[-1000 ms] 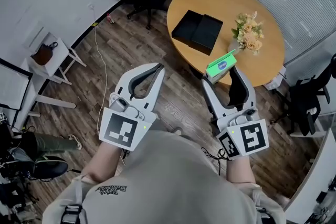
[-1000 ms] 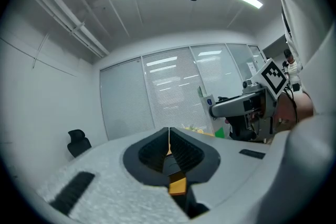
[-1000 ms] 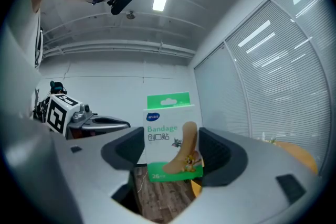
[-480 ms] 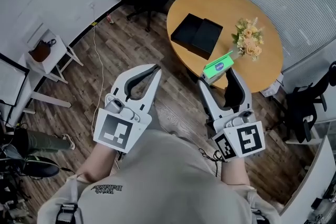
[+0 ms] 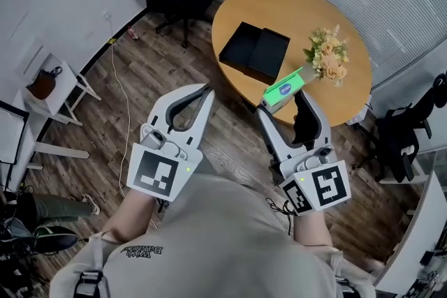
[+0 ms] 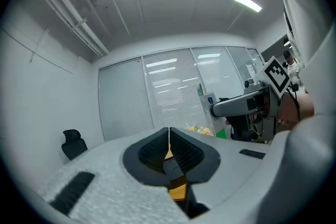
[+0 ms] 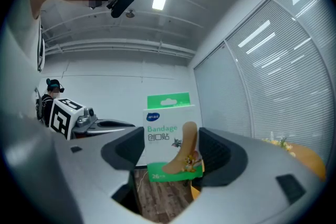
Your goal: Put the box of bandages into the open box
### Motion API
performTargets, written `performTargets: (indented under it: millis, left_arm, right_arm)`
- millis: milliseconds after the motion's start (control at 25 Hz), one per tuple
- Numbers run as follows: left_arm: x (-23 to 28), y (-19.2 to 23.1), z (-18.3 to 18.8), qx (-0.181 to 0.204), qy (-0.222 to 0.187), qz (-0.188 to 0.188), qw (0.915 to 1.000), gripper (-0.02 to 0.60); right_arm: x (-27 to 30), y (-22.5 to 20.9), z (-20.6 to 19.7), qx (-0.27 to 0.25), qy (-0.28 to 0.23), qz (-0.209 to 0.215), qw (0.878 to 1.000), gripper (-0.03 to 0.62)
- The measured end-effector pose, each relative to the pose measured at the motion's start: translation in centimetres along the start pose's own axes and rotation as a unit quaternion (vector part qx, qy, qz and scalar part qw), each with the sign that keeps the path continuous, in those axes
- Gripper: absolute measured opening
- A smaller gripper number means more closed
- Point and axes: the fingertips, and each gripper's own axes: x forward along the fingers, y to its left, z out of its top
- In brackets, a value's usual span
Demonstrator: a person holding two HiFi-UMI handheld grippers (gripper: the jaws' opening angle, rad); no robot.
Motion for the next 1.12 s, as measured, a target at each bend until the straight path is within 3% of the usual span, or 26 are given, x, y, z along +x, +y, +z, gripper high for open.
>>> performTargets:
  millis: [600, 1120]
  left_arm:
    - [8.1, 9.0, -2.6, -0.019, 0.003, -0.057, 0.9982, 0.026]
    - [15.8, 17.5, -3.9, -0.030, 0.004, -0.134, 0.9906, 0.026]
  right_arm:
    - [10.6, -3.3, -1.2, 0.009, 0.027, -0.039, 0.999, 0.318]
    - [19.4, -6.4, -1.1, 0.009, 0.058, -0.123, 0.991, 0.318]
